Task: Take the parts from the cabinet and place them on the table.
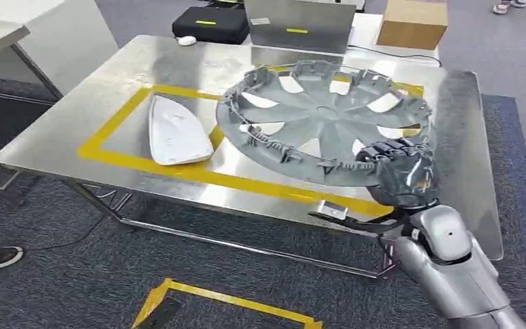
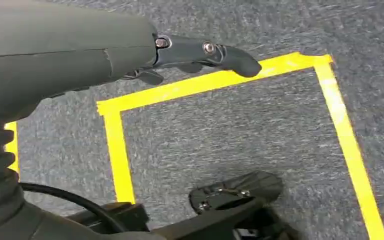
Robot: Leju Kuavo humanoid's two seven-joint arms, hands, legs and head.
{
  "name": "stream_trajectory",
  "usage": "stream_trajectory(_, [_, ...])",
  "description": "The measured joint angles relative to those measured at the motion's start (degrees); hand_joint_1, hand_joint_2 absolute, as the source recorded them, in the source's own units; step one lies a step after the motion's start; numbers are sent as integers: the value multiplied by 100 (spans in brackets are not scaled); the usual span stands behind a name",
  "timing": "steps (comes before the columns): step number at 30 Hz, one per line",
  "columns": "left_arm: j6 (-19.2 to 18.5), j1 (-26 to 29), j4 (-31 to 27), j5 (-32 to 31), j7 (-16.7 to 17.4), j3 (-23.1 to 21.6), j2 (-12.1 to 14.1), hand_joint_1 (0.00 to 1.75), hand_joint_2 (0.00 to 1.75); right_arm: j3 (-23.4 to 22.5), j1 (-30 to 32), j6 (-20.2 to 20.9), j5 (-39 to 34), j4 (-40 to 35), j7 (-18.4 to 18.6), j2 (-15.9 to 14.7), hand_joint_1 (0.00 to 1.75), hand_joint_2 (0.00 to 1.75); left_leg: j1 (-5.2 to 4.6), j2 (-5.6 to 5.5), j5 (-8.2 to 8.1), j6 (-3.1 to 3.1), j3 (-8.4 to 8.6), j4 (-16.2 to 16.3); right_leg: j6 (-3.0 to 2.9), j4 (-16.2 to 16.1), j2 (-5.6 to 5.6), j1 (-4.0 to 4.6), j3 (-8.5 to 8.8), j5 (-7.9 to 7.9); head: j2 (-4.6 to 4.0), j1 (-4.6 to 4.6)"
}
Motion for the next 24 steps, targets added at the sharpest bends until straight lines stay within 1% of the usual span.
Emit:
stream_trajectory(2, [-11,-25,0,-24,4,-57,-30,0,175,74,-180,42,-37,238,15,46,175,175,6,0,-2,1,-2,3,56,940,-4,-17,-449,-377,0,-4])
stream_trajectory(3, [-11,-26,0,-26,18,-59,-33,0,175,98,-222,44,-48,315,18,66,175,175,6,-1,-8,1,-2,5,78,1262,-7,-23,-635,-453,0,0])
stream_trajectory(4, [-11,-21,0,-26,18,-61,-35,0,175,118,-256,46,-51,385,18,75,175,175,12,-5,-10,-2,2,6,92,1317,-8,-31,-702,-386,0,2])
stream_trajectory(5, [-13,-19,0,-33,20,-66,-35,0,175,142,-293,66,-42,434,22,86,175,175,20,-15,-19,-15,8,8,110,1132,-10,-43,-641,-196,0,-2])
stream_trajectory(6, [-24,-22,0,-68,24,-83,-35,0,175,175,-355,138,-13,519,64,103,175,175,33,-27,-35,-39,11,28,124,659,-14,-58,-447,109,0,0])
stream_trajectory(7, [-59,-29,0,-92,33,-114,-37,0,175,208,-434,222,15,610,94,120,175,175,50,-33,-59,-74,11,65,136,125,-19,-76,-209,387,0,0])
stream_trajectory(8, [-137,-35,0,-94,46,-144,-33,0,175,240,-537,306,59,732,127,134,175,175,43,-37,-98,-126,-5,121,159,-295,-25,-92,-30,471,0,5])
stream_trajectory(9, [-225,-57,-2,-94,70,-166,-31,0,175,291,-657,387,70,887,151,182,175,175,12,-41,-122,-161,-62,193,120,-389,-4,-57,88,392,0,22])
stream_trajectory(10, [-280,-59,-2,-98,97,-190,-33,0,175,321,-734,452,74,1029,197,234,175,175,15,-39,-102,-179,-89,188,47,-337,5,-54,47,405,0,-2])
stream_trajectory(12, [-323,-59,-2,-127,118,-230,-33,0,175,376,-927,580,122,1350,307,337,175,175,26,-34,-77,-218,-87,188,-8,-322,21,-34,19,419,0,4])
stream_trajectory(13, [-323,-75,-2,-138,118,-247,-31,0,175,394,-1044,643,146,1567,381,406,175,175,26,-36,-98,-233,-92,204,-46,-345,16,-68,28,442,0,4])
stream_trajectory(14, [-326,-88,-4,-140,118,-263,-33,0,175,398,-1142,674,142,1739,446,464,175,175,33,-24,-179,-272,-126,276,-82,-356,2,-77,38,449,0,4])
stream_trajectory(15, [-328,-108,-4,-144,118,-306,-33,0,175,402,-1232,691,129,1910,521,527,175,175,35,-18,-343,-309,-224,523,-108,-356,-10,-79,36,456,0,-29])
stream_trajectory(16, [-339,-118,-4,-147,118,-332,-31,0,175,402,-1294,715,116,2079,579,586,175,175,49,-18,-542,-332,-386,903,-138,-356,-15,-76,29,456,0,-35])
stream_trajectory(17, [-339,-121,-7,-147,118,-346,-31,0,175,405,-1346,728,116,2183,606,615,175,175,57,-17,-731,-349,-577,1342,-144,-355,-25,-71,25,457,0,-33])
stream_trajectory(18, [-362,-113,-7,-147,129,-354,-31,0,175,409,-1426,745,111,2356,647,664,175,175,61,-17,-870,-358,-753,1751,-146,-354,-26,-67,24,456,0,-33])
stream_trajectory(19, [-383,-109,-7,-147,142,-361,-31,0,175,413,-1512,748,105,2511,671,706,175,175,62,-17,-871,-356,-817,1907,-147,-352,-24,-65,25,455,0,-37])
stream_trajectory(20, [-402,-111,-7,-147,160,-381,-31,0,175,418,-1593,754,102,2675,689,748,175,175,62,-18,-745,-341,-770,1809,-147,-352,-21,-63,29,456,0,-35])
stream_trajectory(21, [-406,-121,-7,-147,175,-400,-31,0,175,418,-1654,767,98,2809,728,787,175,175,61,-17,-516,-317,-634,1489,-146,-352,-19,-57,33,456,0,-37])
stream_trajectory(23, [-424,-126,-15,-147,199,-433,-31,0,175,416,-1766,837,102,2980,809,853,175,175,54,-18,-33,-239,-201,544,-144,-353,-19,-52,51,455,0,-35])
stream_trajectory(24, [-431,-133,-15,-147,221,-464,-26,0,175,409,-1849,890,109,3116,886,908,175,175,36,-19,-96,-204,-85,353,-128,-362,-17,-48,31,462,0,-31])
